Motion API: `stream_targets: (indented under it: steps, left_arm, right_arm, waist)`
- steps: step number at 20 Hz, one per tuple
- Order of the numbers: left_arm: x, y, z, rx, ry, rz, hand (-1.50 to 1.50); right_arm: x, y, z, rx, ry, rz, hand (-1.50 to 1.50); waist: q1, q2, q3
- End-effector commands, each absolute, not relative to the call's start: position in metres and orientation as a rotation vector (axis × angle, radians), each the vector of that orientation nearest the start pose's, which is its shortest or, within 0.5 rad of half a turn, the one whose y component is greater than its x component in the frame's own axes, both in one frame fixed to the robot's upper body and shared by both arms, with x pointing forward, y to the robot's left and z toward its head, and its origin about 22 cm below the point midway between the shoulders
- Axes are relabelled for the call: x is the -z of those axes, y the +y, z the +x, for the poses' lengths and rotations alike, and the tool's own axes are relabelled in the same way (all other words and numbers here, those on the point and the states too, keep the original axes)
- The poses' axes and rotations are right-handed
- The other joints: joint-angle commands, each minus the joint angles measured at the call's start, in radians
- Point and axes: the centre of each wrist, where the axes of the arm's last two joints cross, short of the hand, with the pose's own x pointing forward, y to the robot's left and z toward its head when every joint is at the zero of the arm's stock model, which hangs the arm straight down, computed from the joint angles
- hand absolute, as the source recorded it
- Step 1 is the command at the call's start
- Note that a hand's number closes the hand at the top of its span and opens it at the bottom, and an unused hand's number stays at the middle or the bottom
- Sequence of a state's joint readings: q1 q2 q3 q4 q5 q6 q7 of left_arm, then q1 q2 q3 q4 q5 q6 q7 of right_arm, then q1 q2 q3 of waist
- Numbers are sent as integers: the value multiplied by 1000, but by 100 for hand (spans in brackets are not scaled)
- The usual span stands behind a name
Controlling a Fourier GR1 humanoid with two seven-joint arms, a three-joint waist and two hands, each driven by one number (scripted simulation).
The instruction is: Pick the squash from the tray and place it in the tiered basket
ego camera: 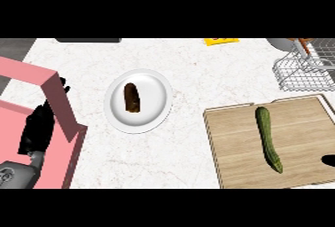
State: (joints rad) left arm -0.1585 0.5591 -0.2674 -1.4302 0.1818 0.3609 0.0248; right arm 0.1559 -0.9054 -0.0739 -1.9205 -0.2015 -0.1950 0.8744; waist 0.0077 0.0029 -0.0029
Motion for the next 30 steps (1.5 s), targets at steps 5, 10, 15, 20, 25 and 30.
stream_targets:
  steps: [5,10,15,20,25,30]
  left_arm:
    - [-31,276,279,261,-1551,407,0]
    - [-49,300,297,239,-1542,428,0]
    - [-37,296,289,231,-1528,440,0]
    - [-18,297,281,227,-1531,440,0]
    - [-37,300,289,227,-1535,430,0]
    - [-25,305,277,228,-1532,423,0]
  right_arm:
    - [-187,-336,257,-184,-737,-656,-150]
    - [-152,-343,267,-224,-623,-621,-150]
    - [-145,-328,265,-287,-555,-622,-150]
    - [-131,-299,270,-311,-542,-629,-150]
    - [-131,-308,270,-350,-562,-667,-150]
    - [-125,-281,261,-385,-533,-728,-150]
  waist:
    - [16,2,2]
    - [3,1,2]
    - [-5,-2,2]
    - [-5,-2,2]
    - [-8,-2,2]
    - [-5,-3,2]
